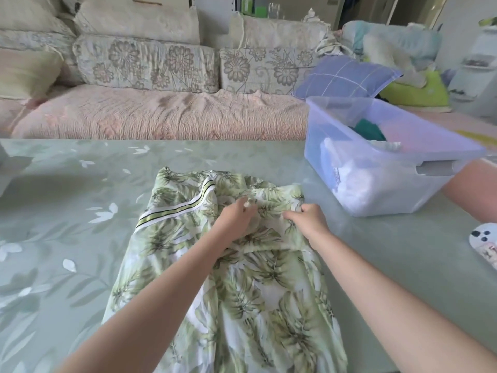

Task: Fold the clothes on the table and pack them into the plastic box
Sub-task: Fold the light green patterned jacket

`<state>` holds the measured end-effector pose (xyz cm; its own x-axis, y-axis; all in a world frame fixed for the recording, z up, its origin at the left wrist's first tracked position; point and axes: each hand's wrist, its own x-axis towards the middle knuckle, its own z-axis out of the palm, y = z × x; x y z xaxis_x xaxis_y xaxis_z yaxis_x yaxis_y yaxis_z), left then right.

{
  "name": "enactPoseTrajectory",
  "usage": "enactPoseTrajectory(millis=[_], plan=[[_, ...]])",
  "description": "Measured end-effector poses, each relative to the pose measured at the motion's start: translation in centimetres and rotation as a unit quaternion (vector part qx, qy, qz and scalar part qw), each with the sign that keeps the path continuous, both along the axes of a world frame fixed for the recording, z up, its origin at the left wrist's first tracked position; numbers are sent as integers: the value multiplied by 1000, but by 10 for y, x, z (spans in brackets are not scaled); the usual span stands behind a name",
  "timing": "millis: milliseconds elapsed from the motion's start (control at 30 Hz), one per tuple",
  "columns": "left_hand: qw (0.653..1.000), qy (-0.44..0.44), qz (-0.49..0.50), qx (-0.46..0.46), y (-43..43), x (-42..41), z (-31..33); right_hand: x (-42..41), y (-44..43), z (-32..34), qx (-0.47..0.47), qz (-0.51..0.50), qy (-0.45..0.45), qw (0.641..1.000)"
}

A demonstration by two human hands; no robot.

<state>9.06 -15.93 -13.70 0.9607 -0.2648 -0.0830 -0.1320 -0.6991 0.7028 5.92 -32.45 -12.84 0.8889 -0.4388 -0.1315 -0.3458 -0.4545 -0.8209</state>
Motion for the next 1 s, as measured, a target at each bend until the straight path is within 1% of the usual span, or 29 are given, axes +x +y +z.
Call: enactPoseTrajectory(millis=[67, 133, 167, 233, 267, 300, 333, 400, 467, 567, 633, 700, 767, 833, 900, 967, 1000], plan=[[999, -26, 37, -25, 0, 9, 6, -3, 12, 7, -33, 16, -45, 998], [994, -36, 61, -82, 0, 13, 15, -6, 28, 16, -60, 39, -86, 994], [990, -28, 70, -116, -1, 16, 21, -7, 38, 21, -73, 50, -104, 991], [980, 32, 81, -178, -3, 21, 34, -8, 58, 32, -91, 84, -121, 985], [976, 60, 85, -190, -3, 23, 41, -9, 69, 36, -96, 107, -118, 983], [978, 72, 84, -177, -4, 26, 46, -9, 79, 39, -101, 129, -106, 981], [984, 69, 79, -141, -2, 29, 50, -11, 89, 41, -104, 147, -90, 979], [994, 39, 82, -55, 5, 34, 52, -14, 106, 39, -106, 172, -64, 977], [993, 7, 119, -17, 14, 40, 50, -23, 115, 36, -116, 202, -28, 972], [986, -3, 162, -51, 31, 50, 42, -45, 115, 32, -148, 276, 91, 945], [984, 3, 170, -62, 41, 57, 38, -61, 116, 31, -168, 314, 134, 925], [983, -15, 174, -57, 48, 62, 36, -71, 121, 34, -170, 345, 130, 914], [986, -41, 159, -42, 50, 68, 32, -77, 130, 40, -188, 368, 128, 902], [987, -46, 147, -37, 50, 75, 27, -82, 139, 46, -243, 390, 117, 880], [985, -43, 157, -48, 52, 83, 20, -86, 145, 47, -305, 416, 116, 849], [980, -42, 186, -51, 55, 88, 12, -91, 151, 44, -314, 449, 133, 826], [978, -43, 200, -48, 56, 88, 8, -93, 154, 40, -303, 457, 146, 823]])
